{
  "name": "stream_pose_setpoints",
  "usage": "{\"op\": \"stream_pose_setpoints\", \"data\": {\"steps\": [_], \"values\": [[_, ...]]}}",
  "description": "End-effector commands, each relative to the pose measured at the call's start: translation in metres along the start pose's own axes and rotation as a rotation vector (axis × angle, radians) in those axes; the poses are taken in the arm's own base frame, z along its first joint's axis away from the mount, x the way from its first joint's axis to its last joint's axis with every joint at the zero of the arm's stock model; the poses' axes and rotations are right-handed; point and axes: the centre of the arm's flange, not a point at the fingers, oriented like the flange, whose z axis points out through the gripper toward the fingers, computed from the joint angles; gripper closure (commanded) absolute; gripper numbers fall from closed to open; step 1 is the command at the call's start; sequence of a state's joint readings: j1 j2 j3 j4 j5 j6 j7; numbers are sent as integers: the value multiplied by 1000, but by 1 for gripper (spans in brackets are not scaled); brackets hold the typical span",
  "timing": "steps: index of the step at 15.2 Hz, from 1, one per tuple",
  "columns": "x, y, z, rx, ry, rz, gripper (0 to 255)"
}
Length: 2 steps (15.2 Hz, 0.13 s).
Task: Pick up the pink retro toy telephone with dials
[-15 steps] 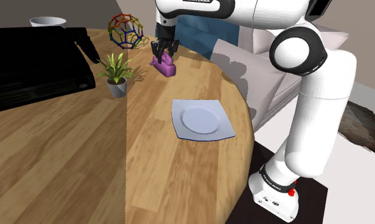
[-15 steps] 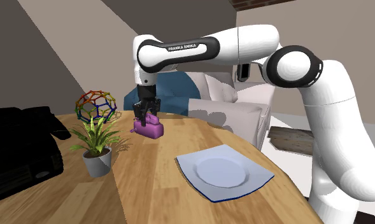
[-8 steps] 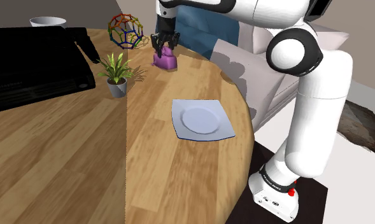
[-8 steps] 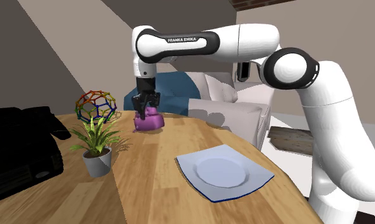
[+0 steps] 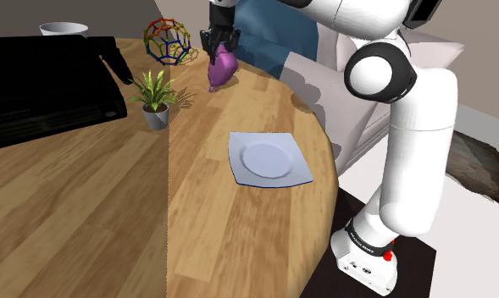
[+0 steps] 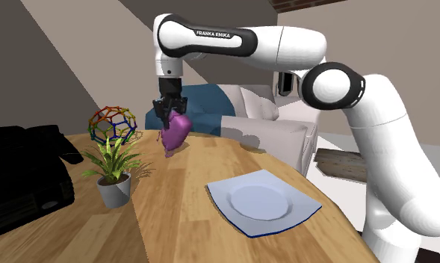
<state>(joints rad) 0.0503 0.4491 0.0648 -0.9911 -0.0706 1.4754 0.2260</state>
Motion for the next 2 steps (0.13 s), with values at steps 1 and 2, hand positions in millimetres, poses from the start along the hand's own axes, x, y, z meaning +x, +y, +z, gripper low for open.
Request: {"op": "stream_pose_setpoints", "data": {"steps": [1, 2], "values": [[-1, 2, -7, 0, 0, 0, 255], [-1, 2, -7, 0, 0, 0, 255]]}}
